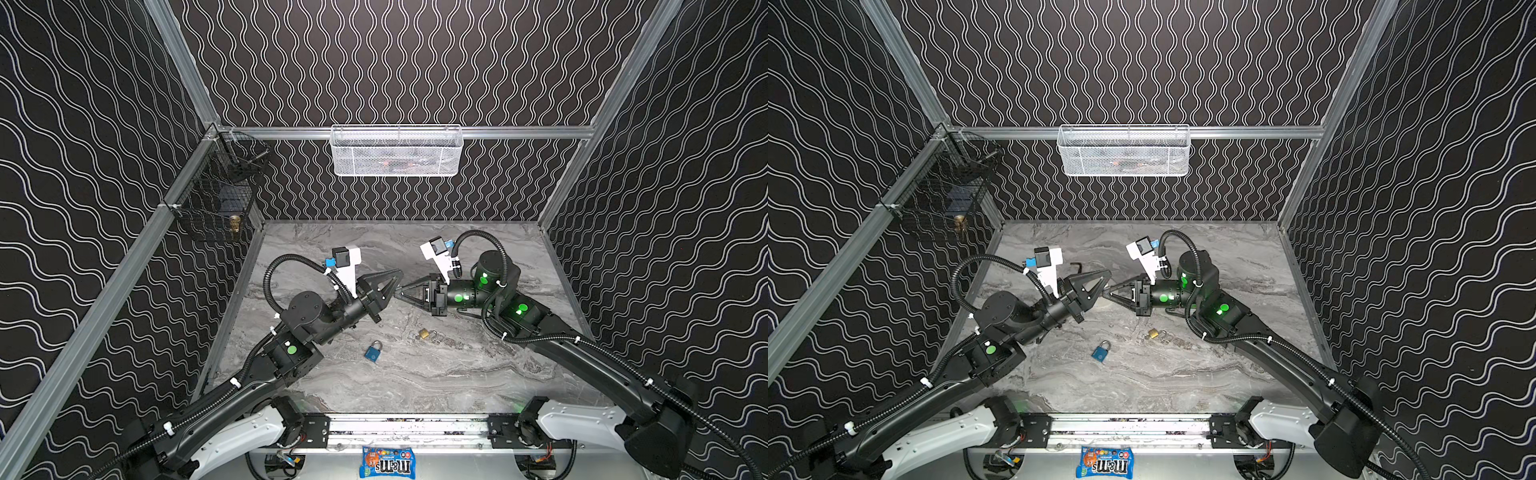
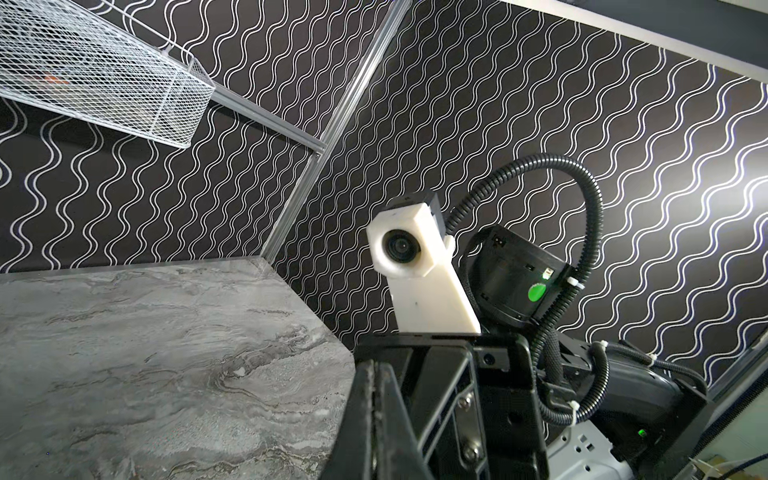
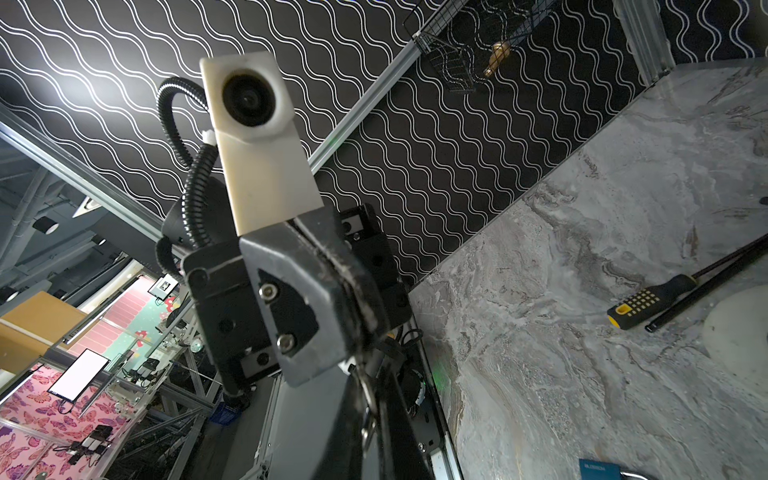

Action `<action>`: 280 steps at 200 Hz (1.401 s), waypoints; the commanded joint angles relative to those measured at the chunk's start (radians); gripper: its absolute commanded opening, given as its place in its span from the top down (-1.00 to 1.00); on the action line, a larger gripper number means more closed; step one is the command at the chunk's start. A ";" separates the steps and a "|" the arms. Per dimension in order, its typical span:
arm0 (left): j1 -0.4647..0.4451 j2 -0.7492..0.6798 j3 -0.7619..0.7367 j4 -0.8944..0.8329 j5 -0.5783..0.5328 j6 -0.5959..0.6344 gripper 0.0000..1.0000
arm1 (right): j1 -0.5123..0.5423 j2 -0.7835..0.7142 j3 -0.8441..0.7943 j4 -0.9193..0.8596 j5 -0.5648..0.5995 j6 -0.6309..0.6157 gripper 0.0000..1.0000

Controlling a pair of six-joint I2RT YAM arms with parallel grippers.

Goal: Unlock with the key

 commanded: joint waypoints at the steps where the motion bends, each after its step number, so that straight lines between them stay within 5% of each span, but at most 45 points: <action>1: 0.001 -0.002 0.029 -0.006 -0.010 -0.014 0.46 | -0.004 -0.012 0.005 -0.023 0.032 -0.034 1.00; 50: 0.003 -0.054 0.082 -0.201 -0.119 -0.002 -0.05 | -0.004 -0.018 0.020 -0.177 0.073 -0.121 1.00; 102: 0.003 -0.061 0.221 -0.729 -0.335 0.000 -0.25 | -0.004 -0.048 -0.028 -0.371 0.178 -0.151 1.00; 145: 0.003 -0.021 0.212 -1.049 -0.388 -0.062 -0.39 | -0.003 -0.073 -0.199 -0.356 0.240 -0.076 1.00; 174: 0.005 0.028 0.118 -1.095 -0.371 -0.079 -0.41 | -0.001 -0.097 -0.327 -0.280 0.276 -0.002 1.00; 204: 0.029 0.149 0.038 -0.995 -0.175 -0.020 -0.56 | 0.003 -0.069 -0.395 -0.253 0.294 0.066 1.00; 280: 0.035 0.464 0.058 -0.958 -0.198 -0.014 -0.60 | 0.010 -0.074 -0.513 -0.159 0.327 0.150 1.00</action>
